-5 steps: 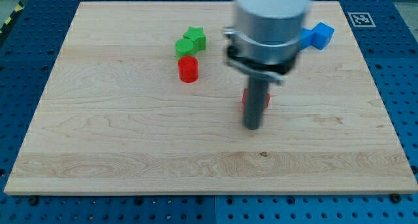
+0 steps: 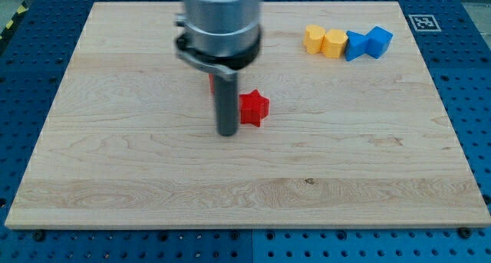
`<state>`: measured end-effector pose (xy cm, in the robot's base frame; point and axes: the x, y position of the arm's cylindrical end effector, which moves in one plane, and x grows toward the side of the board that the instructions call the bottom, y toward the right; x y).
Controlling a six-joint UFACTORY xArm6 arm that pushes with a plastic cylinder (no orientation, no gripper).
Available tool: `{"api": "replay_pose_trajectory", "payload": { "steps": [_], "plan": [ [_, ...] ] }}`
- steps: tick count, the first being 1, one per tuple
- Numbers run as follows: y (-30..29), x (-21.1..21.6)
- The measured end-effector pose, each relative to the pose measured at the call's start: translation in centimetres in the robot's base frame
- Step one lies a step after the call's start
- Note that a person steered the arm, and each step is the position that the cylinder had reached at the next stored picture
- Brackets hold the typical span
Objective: Push the red star below the red circle
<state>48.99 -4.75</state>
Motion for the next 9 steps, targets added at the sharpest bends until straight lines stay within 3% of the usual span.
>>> {"api": "replay_pose_trajectory", "payload": {
  "steps": [1,2,3,4,6,8,9],
  "plan": [
    [0.5,0.1],
    [5.5,1.6],
    [9.7,0.3],
    [10.1,-3.0],
    [5.0,-3.5],
    [5.2,4.1],
    [1.4,4.9]
  ]
}}
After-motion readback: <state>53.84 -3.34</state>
